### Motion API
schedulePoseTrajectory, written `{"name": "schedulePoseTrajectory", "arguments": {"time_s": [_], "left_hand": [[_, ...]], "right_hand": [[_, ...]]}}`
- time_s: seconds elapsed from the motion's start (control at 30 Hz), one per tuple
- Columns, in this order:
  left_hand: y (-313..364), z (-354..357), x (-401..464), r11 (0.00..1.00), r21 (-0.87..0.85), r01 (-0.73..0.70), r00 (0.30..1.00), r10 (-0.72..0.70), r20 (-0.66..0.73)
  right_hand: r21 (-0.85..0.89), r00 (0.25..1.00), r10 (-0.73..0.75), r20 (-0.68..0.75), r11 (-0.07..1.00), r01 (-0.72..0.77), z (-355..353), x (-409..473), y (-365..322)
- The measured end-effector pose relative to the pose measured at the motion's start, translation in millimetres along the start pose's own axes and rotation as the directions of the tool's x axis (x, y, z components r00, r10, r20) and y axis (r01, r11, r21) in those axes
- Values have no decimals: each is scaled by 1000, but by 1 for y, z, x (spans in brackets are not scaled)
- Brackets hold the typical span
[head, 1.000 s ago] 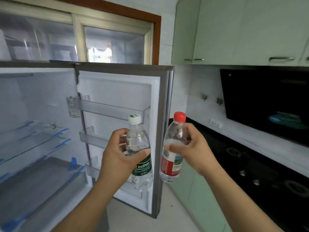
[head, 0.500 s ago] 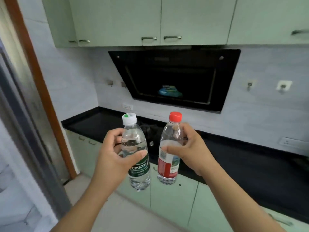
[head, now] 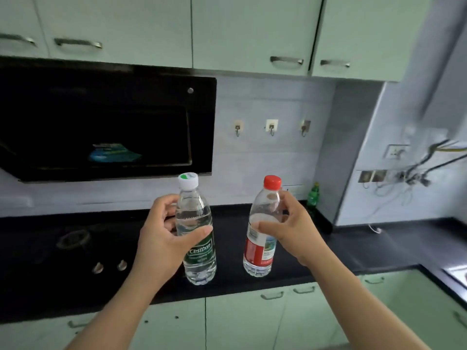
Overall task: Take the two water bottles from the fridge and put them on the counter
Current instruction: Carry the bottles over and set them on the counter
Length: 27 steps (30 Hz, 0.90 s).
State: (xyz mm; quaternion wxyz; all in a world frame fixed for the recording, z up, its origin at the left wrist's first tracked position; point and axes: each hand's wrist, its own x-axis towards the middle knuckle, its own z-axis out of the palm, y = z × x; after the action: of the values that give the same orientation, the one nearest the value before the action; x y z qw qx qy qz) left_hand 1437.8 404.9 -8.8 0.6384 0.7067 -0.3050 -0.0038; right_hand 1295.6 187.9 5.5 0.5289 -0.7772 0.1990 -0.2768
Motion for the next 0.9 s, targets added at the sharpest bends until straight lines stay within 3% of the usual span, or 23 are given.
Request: {"name": "schedulePoseTrajectory", "arguments": {"time_s": [0.2, 0.5, 0.9], "left_hand": [[-26, 98, 59, 999, -46, 5, 993, 1, 122], [-60, 239, 139, 1000, -10, 24, 995, -23, 100], [-128, 319, 237, 995, 26, 97, 991, -98, 91]], "right_hand": [[3, 992, 54, -110, 999, -54, -63, 44, 49], [-23, 997, 60, -44, 998, -61, -153, 163, 118], [-26, 997, 82, 8, 996, -82, -170, 303, 195]]}}
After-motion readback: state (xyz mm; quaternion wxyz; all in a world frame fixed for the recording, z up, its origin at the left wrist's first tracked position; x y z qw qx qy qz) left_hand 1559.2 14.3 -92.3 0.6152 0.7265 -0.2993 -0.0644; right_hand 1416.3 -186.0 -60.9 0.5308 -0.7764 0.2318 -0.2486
